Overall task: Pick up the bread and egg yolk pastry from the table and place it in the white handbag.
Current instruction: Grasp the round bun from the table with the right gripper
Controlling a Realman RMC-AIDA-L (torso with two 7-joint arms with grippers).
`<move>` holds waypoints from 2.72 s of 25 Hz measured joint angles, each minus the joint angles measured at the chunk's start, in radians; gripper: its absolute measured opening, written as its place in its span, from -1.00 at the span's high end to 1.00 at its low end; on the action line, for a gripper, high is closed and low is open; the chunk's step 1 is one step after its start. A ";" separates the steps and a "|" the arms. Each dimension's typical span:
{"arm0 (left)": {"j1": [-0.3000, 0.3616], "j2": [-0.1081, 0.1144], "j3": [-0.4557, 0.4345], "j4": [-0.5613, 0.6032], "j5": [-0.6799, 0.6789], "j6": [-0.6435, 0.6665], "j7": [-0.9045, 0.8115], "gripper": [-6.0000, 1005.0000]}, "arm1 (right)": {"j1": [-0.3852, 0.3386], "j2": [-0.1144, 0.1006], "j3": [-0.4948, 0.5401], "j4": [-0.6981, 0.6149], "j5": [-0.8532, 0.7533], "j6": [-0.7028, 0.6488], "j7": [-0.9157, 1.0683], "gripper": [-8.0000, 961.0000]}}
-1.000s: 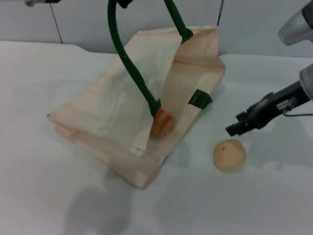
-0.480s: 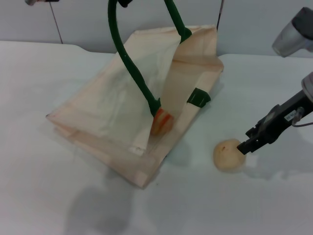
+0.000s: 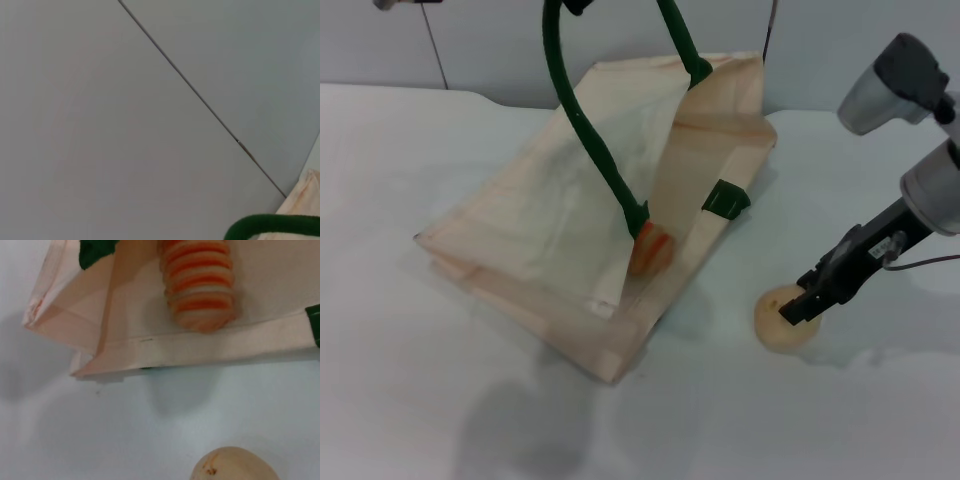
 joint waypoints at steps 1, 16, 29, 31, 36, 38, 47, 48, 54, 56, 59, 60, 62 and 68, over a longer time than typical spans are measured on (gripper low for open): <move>-0.002 0.000 0.000 0.000 0.000 0.000 0.000 0.74 | 0.000 0.000 0.000 -0.006 -0.006 0.008 0.007 -0.27; -0.010 0.000 0.001 0.000 0.000 -0.002 -0.001 0.74 | 0.020 -0.001 0.000 -0.041 -0.070 0.083 0.068 -0.42; -0.011 0.000 0.004 -0.002 0.000 0.000 0.002 0.74 | 0.032 0.000 0.000 -0.106 -0.127 0.083 0.086 -0.52; -0.012 0.000 0.004 -0.003 0.000 0.000 0.002 0.74 | 0.035 0.000 0.000 -0.110 -0.132 0.085 0.090 -0.54; -0.013 0.000 0.004 -0.003 0.000 0.001 0.002 0.74 | 0.038 0.000 0.000 -0.117 -0.132 0.087 0.096 -0.60; -0.015 0.000 0.003 -0.003 0.000 0.001 0.002 0.74 | 0.038 0.000 0.002 -0.119 -0.128 0.088 0.096 -0.60; -0.021 0.000 0.002 -0.003 0.000 0.001 -0.001 0.74 | 0.038 -0.001 0.004 -0.140 -0.125 0.129 0.108 -0.58; -0.021 0.000 0.002 -0.003 0.000 0.001 -0.001 0.74 | 0.037 -0.001 0.003 -0.144 -0.126 0.134 0.108 -0.58; -0.021 0.000 0.002 -0.003 0.000 0.001 -0.001 0.74 | 0.037 0.000 0.002 -0.148 -0.126 0.139 0.112 -0.47; -0.020 -0.001 0.001 -0.003 0.000 0.001 -0.001 0.74 | 0.037 -0.001 0.003 -0.148 -0.126 0.139 0.113 -0.38; -0.018 -0.002 0.000 -0.003 0.000 0.002 -0.001 0.74 | 0.037 -0.001 0.005 -0.144 -0.126 0.139 0.113 -0.30; -0.018 -0.002 0.000 -0.003 0.000 0.002 -0.001 0.74 | 0.037 -0.001 0.005 -0.142 -0.126 0.139 0.113 -0.28; -0.017 -0.002 0.000 -0.003 0.000 0.003 -0.001 0.74 | 0.037 -0.001 0.006 -0.140 -0.125 0.139 0.113 -0.25; -0.013 -0.002 0.000 -0.003 0.000 0.005 0.001 0.74 | 0.058 0.000 0.006 -0.123 -0.110 0.133 0.114 -0.10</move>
